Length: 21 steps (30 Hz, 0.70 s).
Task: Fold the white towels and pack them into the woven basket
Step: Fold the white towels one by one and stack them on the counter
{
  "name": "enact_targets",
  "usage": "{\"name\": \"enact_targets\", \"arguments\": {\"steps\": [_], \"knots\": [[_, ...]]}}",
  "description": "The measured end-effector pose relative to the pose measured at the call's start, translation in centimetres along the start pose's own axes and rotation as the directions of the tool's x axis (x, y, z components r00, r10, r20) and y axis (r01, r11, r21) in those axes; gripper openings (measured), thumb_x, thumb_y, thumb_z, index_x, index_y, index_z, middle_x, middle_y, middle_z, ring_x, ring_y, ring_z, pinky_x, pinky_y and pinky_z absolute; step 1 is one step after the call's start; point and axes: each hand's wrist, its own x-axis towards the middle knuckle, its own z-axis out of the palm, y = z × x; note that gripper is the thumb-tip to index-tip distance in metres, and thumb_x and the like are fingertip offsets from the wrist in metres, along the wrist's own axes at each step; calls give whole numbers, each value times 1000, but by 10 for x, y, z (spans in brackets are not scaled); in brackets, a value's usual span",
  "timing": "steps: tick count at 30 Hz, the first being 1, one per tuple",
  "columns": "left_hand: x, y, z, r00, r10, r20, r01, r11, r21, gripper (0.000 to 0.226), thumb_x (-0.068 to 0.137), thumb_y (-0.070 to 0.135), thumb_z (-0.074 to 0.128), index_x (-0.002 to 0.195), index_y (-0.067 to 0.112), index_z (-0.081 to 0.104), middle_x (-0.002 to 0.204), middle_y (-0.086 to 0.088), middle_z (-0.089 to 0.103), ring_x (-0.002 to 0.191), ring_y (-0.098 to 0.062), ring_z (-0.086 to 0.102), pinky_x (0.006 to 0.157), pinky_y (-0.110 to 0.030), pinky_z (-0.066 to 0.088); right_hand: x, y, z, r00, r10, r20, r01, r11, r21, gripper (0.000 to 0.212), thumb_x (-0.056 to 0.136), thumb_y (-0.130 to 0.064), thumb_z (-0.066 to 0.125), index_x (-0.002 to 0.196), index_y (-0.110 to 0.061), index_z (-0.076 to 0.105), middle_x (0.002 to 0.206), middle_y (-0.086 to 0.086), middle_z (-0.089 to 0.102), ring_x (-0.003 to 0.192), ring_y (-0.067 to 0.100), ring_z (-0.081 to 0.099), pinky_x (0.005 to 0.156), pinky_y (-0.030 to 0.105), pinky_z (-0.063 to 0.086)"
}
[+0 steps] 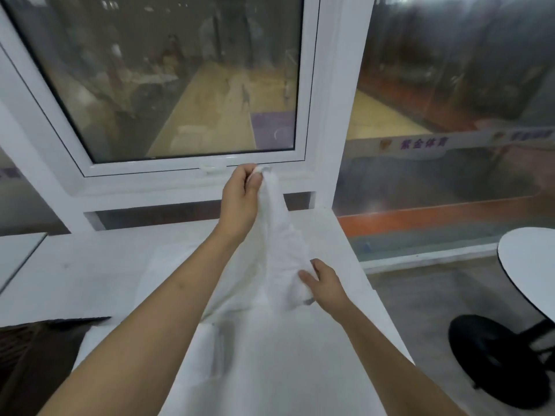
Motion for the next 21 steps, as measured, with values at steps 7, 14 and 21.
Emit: {"name": "enact_targets", "arguments": {"steps": [7,14,21], "knots": [[9,29,-36,998,-56,1,56,990,-128,14,104,26,49,106,17,60,93,10,63,81,1,56,75,-23,45,-48,-85,-44,968,-174,-178,204,966,162,8,101,-18,62,97,-24,65,90,-5,69,78,16,65,54,37,55],[32,34,-54,994,-108,-22,103,982,-157,19,102,28,54,103,11,62,89,4,62,73,-4,55,64,-18,45,-53,-140,-88,933,-277,-229,304,948,91,6,100,-25,63,100,-20,67,87,7,70,68,14,63,50,32,48],[57,-7,-71,981,-193,-28,194,976,98,12,98,25,58,94,16,64,85,3,63,75,-15,54,67,-31,44,-15,-130,-112,965,-226,-130,195,957,-217,11,95,-15,57,92,-23,65,86,0,70,67,17,63,49,29,50]]}}
